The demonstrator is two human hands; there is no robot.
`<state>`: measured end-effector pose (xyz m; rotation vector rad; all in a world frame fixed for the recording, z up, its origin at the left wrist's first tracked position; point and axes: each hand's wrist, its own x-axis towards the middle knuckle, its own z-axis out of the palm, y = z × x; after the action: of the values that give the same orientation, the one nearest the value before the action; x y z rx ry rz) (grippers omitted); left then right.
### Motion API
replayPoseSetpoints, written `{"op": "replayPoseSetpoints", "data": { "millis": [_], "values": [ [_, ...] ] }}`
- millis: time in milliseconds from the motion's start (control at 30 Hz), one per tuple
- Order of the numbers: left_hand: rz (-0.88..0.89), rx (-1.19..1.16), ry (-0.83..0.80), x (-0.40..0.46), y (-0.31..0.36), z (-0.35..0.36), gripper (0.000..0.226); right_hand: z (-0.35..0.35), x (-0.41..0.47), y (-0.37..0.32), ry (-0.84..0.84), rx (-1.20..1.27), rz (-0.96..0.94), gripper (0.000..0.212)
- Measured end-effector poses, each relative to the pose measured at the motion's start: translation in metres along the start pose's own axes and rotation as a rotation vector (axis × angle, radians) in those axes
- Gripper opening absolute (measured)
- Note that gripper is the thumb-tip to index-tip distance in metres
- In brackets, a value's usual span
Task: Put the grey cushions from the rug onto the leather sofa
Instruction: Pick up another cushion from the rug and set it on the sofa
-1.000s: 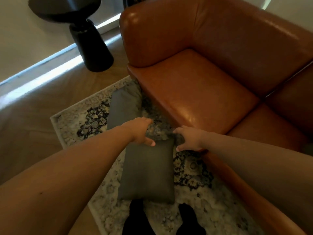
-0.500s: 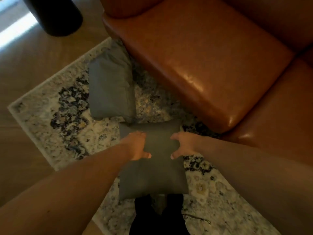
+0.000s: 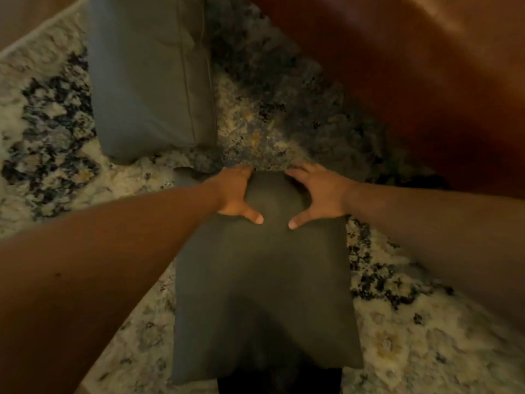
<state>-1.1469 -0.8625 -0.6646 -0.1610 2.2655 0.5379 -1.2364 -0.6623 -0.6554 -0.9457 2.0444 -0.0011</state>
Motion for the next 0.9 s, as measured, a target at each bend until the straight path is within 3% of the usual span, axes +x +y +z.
{"op": "replayPoseSetpoints", "data": {
  "millis": [167,500,767,900],
  "values": [
    [-0.006,0.063,-0.06,0.038,-0.017,-0.004,0.148,-0.003,0.048,0.017,-0.062,0.096,0.083,0.148],
    [-0.071,0.006,-0.155,0.055,-0.018,-0.01,0.129,-0.006,0.075,0.025,-0.185,0.059,0.141,0.155],
    [-0.106,-0.02,-0.302,-0.019,0.012,-0.04,0.107,-0.03,0.005,-0.021,-0.177,-0.15,0.12,0.126],
    [-0.077,-0.011,-0.267,-0.072,0.03,-0.036,0.096,-0.034,-0.049,-0.045,-0.149,-0.18,0.088,0.121]
  ]
}}
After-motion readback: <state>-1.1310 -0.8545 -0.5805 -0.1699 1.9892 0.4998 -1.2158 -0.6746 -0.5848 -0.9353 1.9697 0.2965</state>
